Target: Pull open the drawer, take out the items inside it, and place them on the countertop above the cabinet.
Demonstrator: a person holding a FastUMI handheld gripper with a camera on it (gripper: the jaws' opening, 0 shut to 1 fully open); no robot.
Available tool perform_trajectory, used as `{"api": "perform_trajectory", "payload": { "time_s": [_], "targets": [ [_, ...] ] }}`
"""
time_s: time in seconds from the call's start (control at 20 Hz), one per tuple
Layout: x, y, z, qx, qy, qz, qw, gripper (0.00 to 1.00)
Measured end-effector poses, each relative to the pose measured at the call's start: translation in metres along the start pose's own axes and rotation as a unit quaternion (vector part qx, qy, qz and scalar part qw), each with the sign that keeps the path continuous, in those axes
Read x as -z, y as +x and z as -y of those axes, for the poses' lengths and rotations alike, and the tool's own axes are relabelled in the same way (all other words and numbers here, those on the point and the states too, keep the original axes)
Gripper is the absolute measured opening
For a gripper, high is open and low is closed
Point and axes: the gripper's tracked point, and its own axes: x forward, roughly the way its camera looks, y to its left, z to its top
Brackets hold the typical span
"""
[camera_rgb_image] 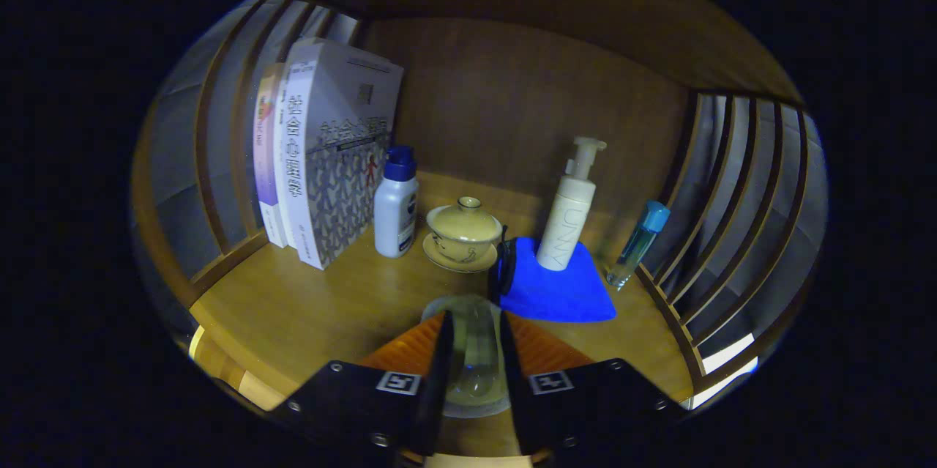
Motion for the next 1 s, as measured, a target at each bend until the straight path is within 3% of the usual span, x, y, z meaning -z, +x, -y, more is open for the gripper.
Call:
{"api": "perform_trajectory", "payload": {
  "time_s": [0.2,0.4,0.65,0.8,1.0],
  "targets": [
    [-0.018,-0.048,-0.016,-0.023,0.025,0.059,0.998,0.96],
    [-0.038,-0.124,-0.011,-0.017,0.054,0.129,0.99,0.95],
    [-0.041,-0.242,-0.002,0.034,0.027,0.211,0.977,0.95],
    [-0.015,-0.302,-0.012,0.047,0.027,0.251,0.966,0.95],
    [0.05,-0.342,-0.048,0.008,0.056,0.257,0.965,0.95]
  ]
}}
